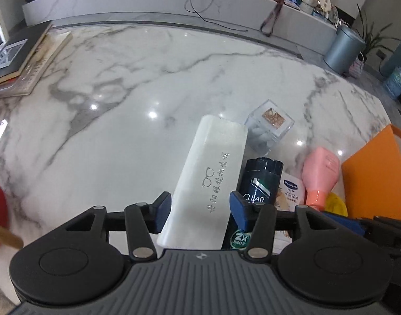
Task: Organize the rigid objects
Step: 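Grasp the white rectangular box with the left tool while the right tool grasps the dark CLEAR bottle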
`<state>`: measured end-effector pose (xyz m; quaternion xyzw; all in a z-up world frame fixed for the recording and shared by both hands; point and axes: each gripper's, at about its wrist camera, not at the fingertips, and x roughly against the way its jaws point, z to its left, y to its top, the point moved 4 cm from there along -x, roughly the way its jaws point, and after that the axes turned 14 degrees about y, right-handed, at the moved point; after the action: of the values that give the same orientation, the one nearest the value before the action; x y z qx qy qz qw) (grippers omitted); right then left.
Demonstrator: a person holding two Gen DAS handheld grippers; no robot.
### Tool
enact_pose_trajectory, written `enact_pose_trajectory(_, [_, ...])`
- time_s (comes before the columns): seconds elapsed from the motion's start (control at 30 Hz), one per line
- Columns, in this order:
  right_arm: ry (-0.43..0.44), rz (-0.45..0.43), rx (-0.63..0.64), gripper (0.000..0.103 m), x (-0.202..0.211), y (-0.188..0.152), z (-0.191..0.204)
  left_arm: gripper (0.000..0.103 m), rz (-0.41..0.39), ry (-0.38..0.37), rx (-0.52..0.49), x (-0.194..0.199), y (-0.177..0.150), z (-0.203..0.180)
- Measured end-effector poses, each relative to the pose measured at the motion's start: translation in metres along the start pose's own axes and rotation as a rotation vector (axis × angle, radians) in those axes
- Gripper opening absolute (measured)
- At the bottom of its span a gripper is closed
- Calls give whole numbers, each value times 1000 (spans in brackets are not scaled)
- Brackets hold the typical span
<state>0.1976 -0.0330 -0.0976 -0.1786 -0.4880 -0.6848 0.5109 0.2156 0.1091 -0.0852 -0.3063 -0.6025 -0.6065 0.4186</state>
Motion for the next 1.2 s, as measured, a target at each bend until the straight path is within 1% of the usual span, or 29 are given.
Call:
enact_pose_trajectory(0.17, [11,23,22,43,-18,7,4,59,-25,4,-51,-9,3,-9])
enact_pose_trajectory(0.2, [11,26,27,43,-21,8,5,62,-22,6,-59,-12,4,-11])
enact_pose_trajectory(0.27, [25,30,31,43,-25,9,6,65,-32,-6,-59,-16,6,-11])
enact_pose_trajectory(0.3, [27,32,34,43,-27,10,8,68,-30,-12,-61,-18,6,-12])
enact_pose_trajectory(0.4, [30,51,82,43,-33,10,16,72,-27,-10,-70,-23,6,-14])
enact_pose_trajectory(0.53, [22,73,142,44,-41,11,26,70,-18,-17,-70,-25,6,-12])
enact_pose_trajectory(0.67, [22,90,169,44,-50,13,32,70,-2,4,-45,-25,7,-4])
enact_pose_trajectory(0.83, [35,112,163,43,-63,9,35,74,17,21,-14,-27,7,5])
enact_pose_trajectory(0.93, [34,121,154,44,-68,8,36,75,37,35,-27,-35,6,4])
enact_pose_trajectory(1.1, [39,131,141,44,-71,8,35,76,44,32,-22,-41,5,4])
enact_pose_trajectory(1.2, [22,133,174,44,-74,7,40,75,28,65,-52,-43,4,0])
